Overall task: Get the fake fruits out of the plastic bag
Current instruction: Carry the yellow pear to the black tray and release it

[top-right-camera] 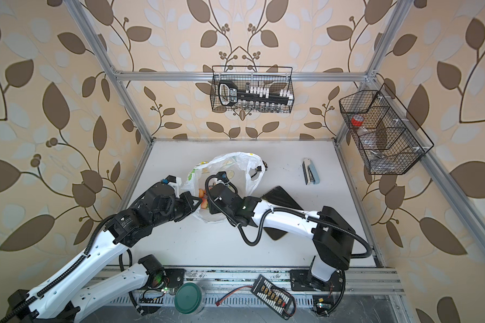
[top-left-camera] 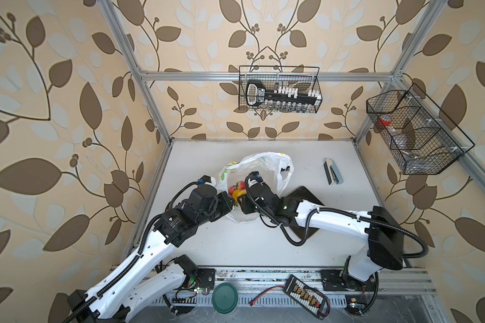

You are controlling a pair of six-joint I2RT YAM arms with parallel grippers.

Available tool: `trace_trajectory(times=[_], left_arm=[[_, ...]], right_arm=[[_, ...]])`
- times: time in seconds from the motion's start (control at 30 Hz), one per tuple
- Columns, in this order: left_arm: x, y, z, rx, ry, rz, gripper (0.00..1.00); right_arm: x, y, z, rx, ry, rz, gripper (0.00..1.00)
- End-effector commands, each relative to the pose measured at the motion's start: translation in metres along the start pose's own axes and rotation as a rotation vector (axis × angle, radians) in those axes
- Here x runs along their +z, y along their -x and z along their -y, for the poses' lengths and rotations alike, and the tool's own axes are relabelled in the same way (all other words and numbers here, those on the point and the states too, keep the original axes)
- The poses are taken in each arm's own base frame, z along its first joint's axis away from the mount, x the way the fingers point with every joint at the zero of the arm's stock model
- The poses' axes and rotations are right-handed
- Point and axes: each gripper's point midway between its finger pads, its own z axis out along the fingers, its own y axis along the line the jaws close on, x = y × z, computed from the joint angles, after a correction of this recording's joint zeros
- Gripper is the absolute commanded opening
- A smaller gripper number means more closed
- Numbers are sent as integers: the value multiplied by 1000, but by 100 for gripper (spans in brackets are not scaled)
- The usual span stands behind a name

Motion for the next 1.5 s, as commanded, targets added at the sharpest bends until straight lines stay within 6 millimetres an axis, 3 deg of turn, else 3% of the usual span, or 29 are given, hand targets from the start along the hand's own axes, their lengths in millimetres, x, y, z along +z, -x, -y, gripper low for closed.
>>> trace_trajectory(times=[0.0,0.13,0.23,0.4,0.67,0.77,0.87,1.07,1.23,1.47], left_arm=[[-1,4,4,-3,-21,17,0],[-1,5,5,-7,-22,19,0],[-1,5,4,-7,-21,18,0],[-1,5,4,-12,-21,21,0],[0,3,1,-20,-15,16,0],[0,3,1,-24,-14,13,0],[-1,2,0,-28,-12,12,0],[-4,2,-2,-21,-8,17,0],[-6,3,-1,-16,-10,20,0],[-6,3,1,-13,-16,19,0]], right_arm=[[-27,-10,-6,-147,6,-18,45],[-62,-9,-12,-243,2,11,46],[-85,-11,-5,-257,-17,22,47],[-122,-18,38,-167,-85,35,50],[-171,-58,130,-14,-257,-27,52],[-163,-80,167,91,-330,-95,52],[-144,-95,191,189,-354,-151,52],[-105,-89,218,294,-341,-120,53],[-77,-85,226,318,-321,-132,53],[-51,-105,237,309,-350,-213,53]])
